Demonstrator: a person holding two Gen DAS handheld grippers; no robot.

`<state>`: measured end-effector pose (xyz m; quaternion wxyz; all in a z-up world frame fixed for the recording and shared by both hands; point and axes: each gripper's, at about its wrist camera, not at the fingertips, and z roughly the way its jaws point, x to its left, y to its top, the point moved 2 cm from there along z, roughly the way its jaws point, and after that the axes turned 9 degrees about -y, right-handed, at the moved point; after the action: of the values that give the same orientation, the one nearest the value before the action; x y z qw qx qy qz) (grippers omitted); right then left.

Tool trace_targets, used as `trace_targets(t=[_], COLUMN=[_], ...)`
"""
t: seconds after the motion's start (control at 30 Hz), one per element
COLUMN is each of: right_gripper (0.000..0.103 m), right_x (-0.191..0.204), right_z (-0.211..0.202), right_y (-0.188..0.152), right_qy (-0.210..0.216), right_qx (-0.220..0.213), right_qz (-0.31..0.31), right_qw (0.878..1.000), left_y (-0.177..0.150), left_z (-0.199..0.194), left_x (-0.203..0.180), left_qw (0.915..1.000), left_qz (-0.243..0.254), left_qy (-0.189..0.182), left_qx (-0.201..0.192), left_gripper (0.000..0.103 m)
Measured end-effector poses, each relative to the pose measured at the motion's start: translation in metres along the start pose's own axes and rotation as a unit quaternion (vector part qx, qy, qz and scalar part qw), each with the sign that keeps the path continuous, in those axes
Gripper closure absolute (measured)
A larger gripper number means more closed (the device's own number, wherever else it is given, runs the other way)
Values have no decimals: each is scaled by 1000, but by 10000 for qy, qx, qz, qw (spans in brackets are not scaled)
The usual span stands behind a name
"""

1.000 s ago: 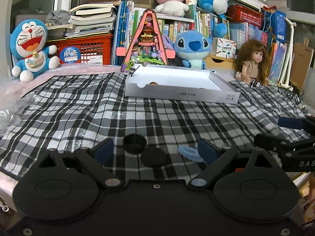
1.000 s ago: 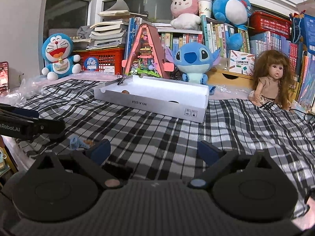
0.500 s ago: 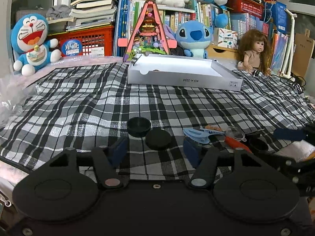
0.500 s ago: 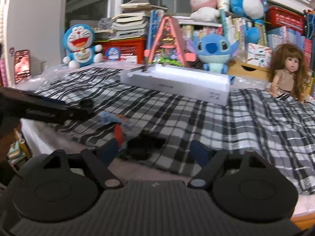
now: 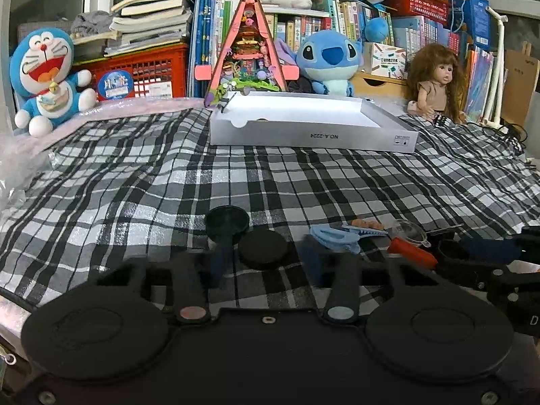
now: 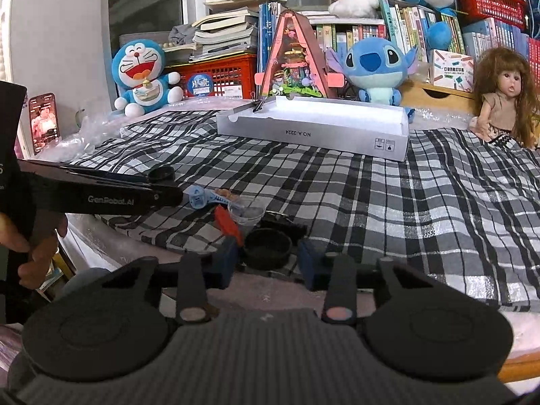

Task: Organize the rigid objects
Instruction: 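Grasp a black puck with left tool while right tool grasps a black cup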

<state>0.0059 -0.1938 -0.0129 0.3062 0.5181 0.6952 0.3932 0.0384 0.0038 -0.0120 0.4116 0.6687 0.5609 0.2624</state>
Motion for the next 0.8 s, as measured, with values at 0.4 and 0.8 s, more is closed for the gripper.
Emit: trace_targets(t=[0.4, 0.8], right_gripper=[66, 66], right_x=[-7, -31], right_z=[-5, 3], right_y=[9, 35], right_qy=[-297, -738], right_qx=[-33, -86], right_qz=[60, 280], right_qw=[9995, 9968], left_y=[11, 31], left_z=[-15, -7], left_x=[-12, -4], left_qw=[9998, 9999], left_qz=[133, -9], left_qy=[-88, -163], left_qx=[-142, -51], left_gripper=[74, 73])
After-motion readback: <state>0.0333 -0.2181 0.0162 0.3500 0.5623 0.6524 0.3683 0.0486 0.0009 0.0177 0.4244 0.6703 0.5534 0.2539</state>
